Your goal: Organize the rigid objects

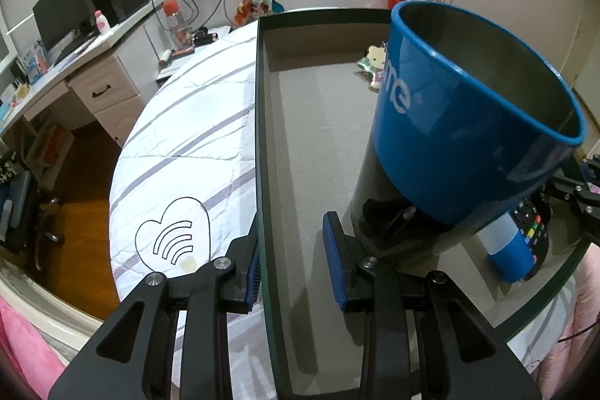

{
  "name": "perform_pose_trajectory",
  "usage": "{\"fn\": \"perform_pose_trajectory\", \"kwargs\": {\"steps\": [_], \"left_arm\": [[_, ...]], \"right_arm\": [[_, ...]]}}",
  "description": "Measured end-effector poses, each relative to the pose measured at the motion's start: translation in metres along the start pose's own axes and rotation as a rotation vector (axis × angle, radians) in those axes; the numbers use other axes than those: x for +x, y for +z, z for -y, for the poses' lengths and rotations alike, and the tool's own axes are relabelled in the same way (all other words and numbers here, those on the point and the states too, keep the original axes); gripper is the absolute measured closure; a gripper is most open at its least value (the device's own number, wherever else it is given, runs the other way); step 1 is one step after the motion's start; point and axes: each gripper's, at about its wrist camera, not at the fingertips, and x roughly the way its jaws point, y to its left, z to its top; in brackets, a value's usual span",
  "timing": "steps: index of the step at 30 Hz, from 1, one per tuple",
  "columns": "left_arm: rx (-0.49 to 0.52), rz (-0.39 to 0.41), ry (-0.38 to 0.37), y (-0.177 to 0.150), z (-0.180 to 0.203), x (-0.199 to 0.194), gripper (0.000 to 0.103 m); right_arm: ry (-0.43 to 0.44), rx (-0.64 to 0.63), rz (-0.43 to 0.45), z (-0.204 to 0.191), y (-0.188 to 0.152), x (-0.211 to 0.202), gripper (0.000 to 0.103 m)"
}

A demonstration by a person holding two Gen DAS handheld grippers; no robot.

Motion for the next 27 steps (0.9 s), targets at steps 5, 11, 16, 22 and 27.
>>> {"fn": "perform_pose_trajectory", "kwargs": {"steps": [5,11,16,22,27], "left_arm": [[-0.004,0.011,-0.018,-0.004,0.000,-0.008,0.057],[-0.020,0.047,0.019,-0.011,0.000,-0.024,0.026],[-0.037,0.095,0.036,-0.017,-0.006,-0.044,0.013],[-0.044,0.155,0.046,-0.027,-0.009,-0.074,0.007],[-0.050,0.219,0.038,-0.039,-0.006,-0.100,0.005]], "right_arm": [[-0.069,0.013,0.029,0.003,-0.001,-0.008,0.034],[-0.065,0.008,0.062,-0.001,0.001,-0.020,0.021],[-0.107,-0.020,0.108,-0.010,0.001,-0.035,0.014],[-0.112,-0.032,0.180,-0.022,-0.002,-0.060,0.013],[-0.107,-0.037,0.260,-0.034,-0.007,-0.085,0.012]]}}
